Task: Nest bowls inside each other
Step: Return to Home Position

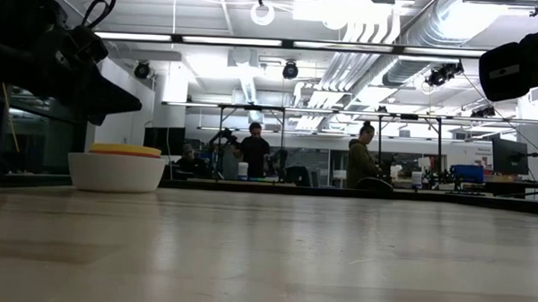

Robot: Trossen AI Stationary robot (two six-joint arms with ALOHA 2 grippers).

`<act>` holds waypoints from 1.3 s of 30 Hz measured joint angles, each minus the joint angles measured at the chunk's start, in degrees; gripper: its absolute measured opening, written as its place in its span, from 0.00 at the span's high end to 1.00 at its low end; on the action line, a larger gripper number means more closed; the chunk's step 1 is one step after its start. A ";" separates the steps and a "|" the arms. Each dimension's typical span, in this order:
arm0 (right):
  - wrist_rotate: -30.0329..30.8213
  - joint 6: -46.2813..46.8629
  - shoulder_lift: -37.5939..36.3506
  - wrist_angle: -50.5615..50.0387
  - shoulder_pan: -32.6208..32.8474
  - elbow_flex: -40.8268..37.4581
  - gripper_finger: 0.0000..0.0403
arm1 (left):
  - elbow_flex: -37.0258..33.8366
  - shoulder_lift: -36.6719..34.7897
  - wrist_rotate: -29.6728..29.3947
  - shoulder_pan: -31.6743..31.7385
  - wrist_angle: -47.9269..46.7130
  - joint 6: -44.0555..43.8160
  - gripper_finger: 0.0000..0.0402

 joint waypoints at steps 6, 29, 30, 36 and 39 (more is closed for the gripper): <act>0.00 0.00 0.00 0.00 0.00 0.00 0.70 | 0.00 -3.57 0.37 -0.01 -0.19 0.03 0.84; 0.00 0.00 0.00 0.00 0.01 0.01 0.70 | -0.07 -8.92 0.72 -0.02 0.45 -1.38 0.84; 0.00 0.00 0.00 0.00 0.00 0.02 0.70 | -0.07 -8.92 0.72 -0.02 0.45 -1.36 0.84; 0.00 0.00 0.00 0.00 0.00 0.01 0.70 | -0.07 -8.92 0.70 -0.02 0.63 -1.31 0.84; 0.00 0.00 0.00 0.00 0.01 0.00 0.70 | -0.07 -8.92 0.70 -0.02 0.67 -1.31 0.84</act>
